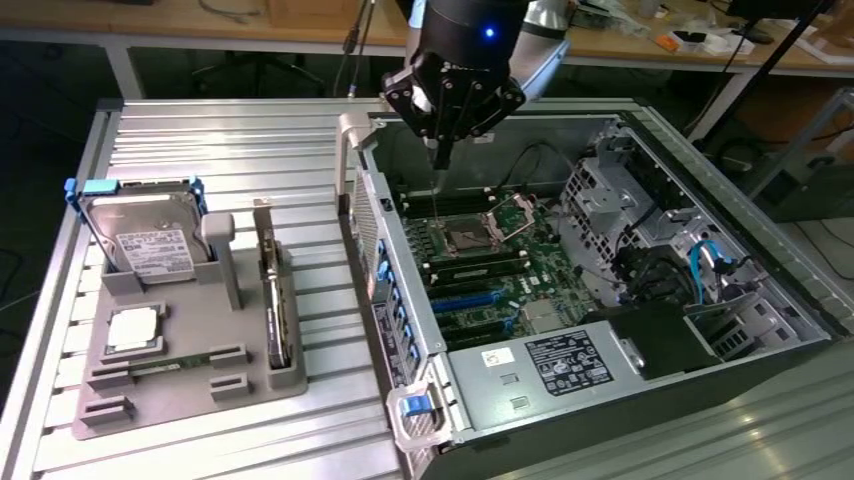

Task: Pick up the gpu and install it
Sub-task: 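Reach for the gpu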

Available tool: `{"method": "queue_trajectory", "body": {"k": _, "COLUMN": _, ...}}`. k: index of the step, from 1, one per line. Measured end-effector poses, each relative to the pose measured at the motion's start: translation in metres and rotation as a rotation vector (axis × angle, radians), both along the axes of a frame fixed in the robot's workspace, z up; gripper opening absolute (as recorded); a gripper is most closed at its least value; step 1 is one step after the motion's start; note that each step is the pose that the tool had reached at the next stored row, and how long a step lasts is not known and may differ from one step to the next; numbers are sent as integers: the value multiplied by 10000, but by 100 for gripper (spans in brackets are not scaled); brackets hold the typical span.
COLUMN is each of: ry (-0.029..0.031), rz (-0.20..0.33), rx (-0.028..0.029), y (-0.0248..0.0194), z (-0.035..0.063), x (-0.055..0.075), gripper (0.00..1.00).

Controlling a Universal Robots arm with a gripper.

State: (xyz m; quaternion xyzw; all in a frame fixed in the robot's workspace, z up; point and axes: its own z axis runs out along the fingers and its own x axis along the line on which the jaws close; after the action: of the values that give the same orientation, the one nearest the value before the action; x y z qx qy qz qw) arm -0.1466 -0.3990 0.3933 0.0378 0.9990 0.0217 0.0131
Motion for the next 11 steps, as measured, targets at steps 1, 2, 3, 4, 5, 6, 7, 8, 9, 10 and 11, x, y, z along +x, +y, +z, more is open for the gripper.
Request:
{"method": "queue_trajectory", "body": {"k": 1, "ry": 0, "rz": -1, "rx": 1, "y": 0, "z": 0, "x": -7, "gripper": 11}}
{"method": "queue_trajectory", "body": {"k": 2, "ry": 1, "rz": -1, "rx": 0, "y": 0, "z": 0, "x": -16, "gripper": 11}}
{"method": "queue_trajectory", "body": {"k": 3, "ry": 1, "rz": 0, "rx": -1, "y": 0, "z": 1, "x": -31, "gripper": 11}}
{"method": "queue_trajectory", "body": {"k": 4, "ry": 1, "rz": -1, "rx": -1, "y": 0, "z": 0, "x": -42, "gripper": 11}}
{"method": "queue_trajectory", "body": {"k": 5, "ry": 0, "rz": -1, "rx": 0, "y": 0, "z": 0, "x": -51, "gripper": 11}}
{"method": "queue_trajectory", "body": {"k": 6, "ry": 0, "rz": -1, "rx": 1, "y": 0, "z": 0, "x": -59, "gripper": 11}}
{"method": "queue_trajectory", "body": {"k": 7, "ry": 0, "rz": -1, "rx": -1, "y": 0, "z": 0, "x": -70, "gripper": 11}}
{"method": "queue_trajectory", "body": {"k": 8, "ry": 0, "rz": -1, "rx": 0, "y": 0, "z": 0, "x": -79, "gripper": 11}}
{"method": "queue_trajectory", "body": {"k": 9, "ry": 1, "rz": -2, "rx": 0, "y": 0, "z": 0, "x": -89, "gripper": 11}}
{"method": "queue_trajectory", "body": {"k": 10, "ry": 1, "rz": -1, "rx": -1, "y": 0, "z": 0, "x": -98, "gripper": 11}}
{"method": "queue_trajectory", "body": {"k": 11, "ry": 1, "rz": -1, "rx": 0, "y": 0, "z": 0, "x": -111, "gripper": 11}}
